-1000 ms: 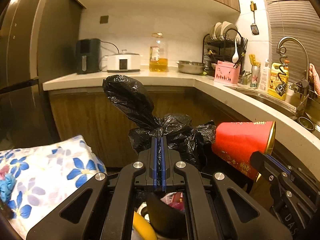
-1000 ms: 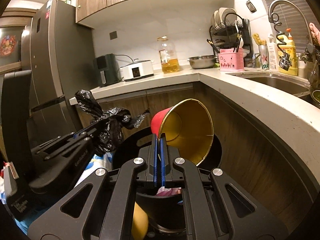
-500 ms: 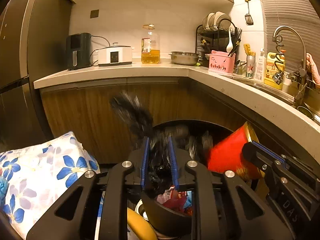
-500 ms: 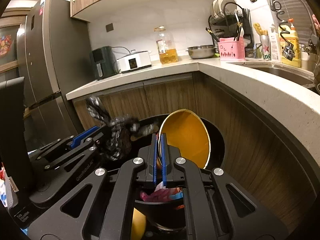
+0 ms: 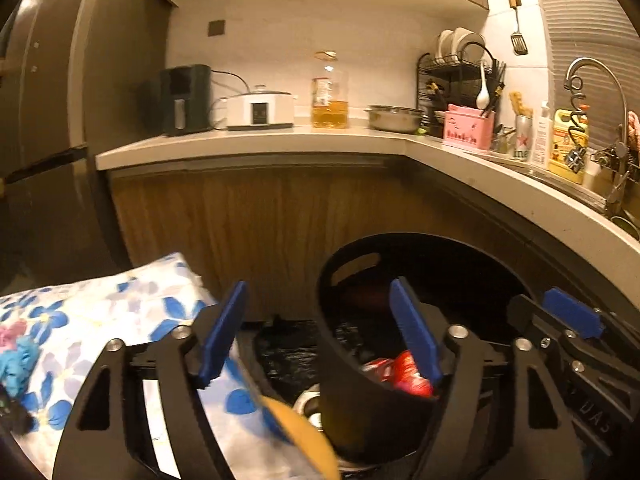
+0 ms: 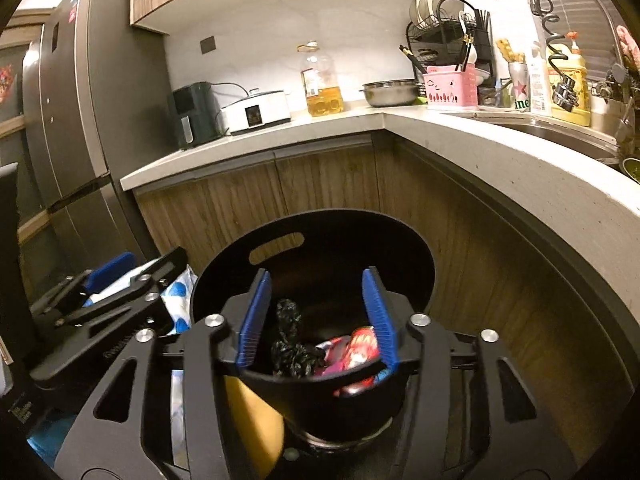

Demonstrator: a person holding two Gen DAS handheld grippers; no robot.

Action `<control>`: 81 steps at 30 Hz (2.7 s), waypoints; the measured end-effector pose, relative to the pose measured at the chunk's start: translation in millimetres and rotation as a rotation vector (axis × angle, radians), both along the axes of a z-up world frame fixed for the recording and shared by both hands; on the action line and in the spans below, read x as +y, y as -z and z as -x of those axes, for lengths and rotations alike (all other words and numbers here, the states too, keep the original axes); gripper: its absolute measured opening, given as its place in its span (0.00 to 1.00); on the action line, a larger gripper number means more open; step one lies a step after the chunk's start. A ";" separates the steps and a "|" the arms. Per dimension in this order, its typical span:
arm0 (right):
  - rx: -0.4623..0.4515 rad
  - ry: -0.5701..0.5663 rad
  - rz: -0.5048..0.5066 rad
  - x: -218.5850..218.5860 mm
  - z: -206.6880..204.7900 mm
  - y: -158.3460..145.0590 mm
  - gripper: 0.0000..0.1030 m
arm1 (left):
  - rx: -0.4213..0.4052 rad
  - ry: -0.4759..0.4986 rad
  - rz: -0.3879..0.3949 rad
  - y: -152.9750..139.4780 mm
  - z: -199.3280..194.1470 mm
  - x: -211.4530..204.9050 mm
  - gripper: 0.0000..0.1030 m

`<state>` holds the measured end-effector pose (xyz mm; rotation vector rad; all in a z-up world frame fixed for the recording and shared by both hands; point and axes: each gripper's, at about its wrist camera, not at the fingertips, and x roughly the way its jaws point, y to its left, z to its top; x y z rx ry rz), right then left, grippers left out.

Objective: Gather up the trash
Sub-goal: 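Move both open tools back toward the remaining items on the table, then grasp the red plastic bag with the left tool while the right tool grasps a black bag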

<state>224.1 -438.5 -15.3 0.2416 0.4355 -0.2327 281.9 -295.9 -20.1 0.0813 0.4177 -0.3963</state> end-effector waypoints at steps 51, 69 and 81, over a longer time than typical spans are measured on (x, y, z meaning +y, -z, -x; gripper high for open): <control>0.039 -0.323 0.081 219.8 68.8 17.7 0.76 | 0.035 -0.490 -0.040 24.4 135.3 252.7 0.93; 0.021 -0.520 0.068 316.5 18.3 28.7 0.76 | 0.056 -0.667 -0.014 26.9 136.2 339.9 0.93; 0.024 -0.599 0.048 378.3 -32.6 29.0 0.76 | 0.026 -0.815 0.001 7.6 106.3 411.3 0.93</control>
